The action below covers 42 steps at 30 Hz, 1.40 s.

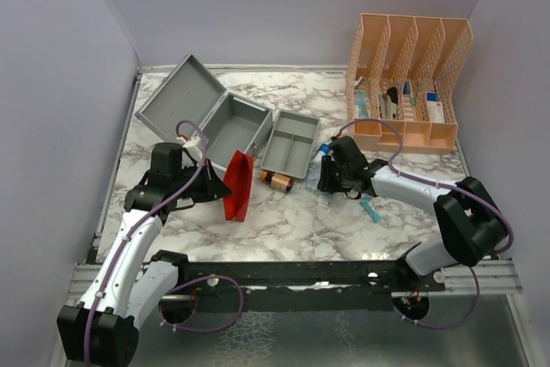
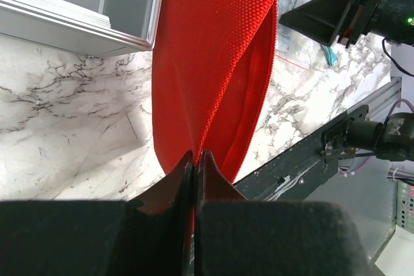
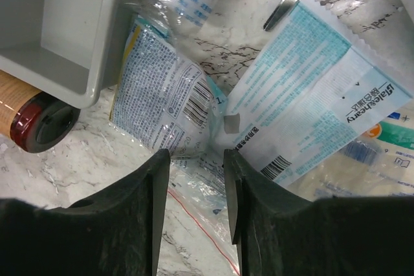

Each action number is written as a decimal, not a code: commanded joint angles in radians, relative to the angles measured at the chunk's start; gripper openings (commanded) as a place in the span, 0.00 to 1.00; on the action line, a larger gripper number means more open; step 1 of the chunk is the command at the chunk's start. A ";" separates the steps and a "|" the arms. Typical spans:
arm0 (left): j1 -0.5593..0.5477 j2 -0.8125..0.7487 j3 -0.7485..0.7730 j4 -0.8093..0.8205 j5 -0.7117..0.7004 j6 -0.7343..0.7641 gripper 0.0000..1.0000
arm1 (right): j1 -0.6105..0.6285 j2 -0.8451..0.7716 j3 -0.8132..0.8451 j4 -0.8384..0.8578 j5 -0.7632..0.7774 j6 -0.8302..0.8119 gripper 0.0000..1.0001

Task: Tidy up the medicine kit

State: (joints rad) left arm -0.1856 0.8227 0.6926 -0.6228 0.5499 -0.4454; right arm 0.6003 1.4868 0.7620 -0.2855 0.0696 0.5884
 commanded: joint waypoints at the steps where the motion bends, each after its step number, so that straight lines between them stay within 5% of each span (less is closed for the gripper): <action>1: -0.005 -0.013 0.010 0.007 0.028 0.006 0.00 | -0.005 -0.002 0.011 0.057 -0.047 0.008 0.42; 11: -0.006 -0.012 0.004 0.023 0.025 -0.010 0.00 | -0.005 0.067 0.011 0.125 0.031 0.153 0.36; 19: -0.012 -0.020 -0.002 0.024 -0.008 -0.049 0.00 | -0.004 0.016 0.016 0.064 0.095 0.164 0.01; 31: -0.108 0.084 0.043 0.050 -0.142 -0.172 0.00 | 0.006 -0.139 0.171 -0.299 0.086 0.201 0.01; 42: -0.273 0.221 0.132 0.052 -0.391 -0.202 0.00 | 0.082 -0.269 0.233 -0.423 0.058 0.242 0.01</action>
State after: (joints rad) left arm -0.4099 1.0374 0.8154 -0.5812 0.2966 -0.6235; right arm 0.6487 1.2499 0.9874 -0.6388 0.1455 0.7956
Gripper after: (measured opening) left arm 0.018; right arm 0.014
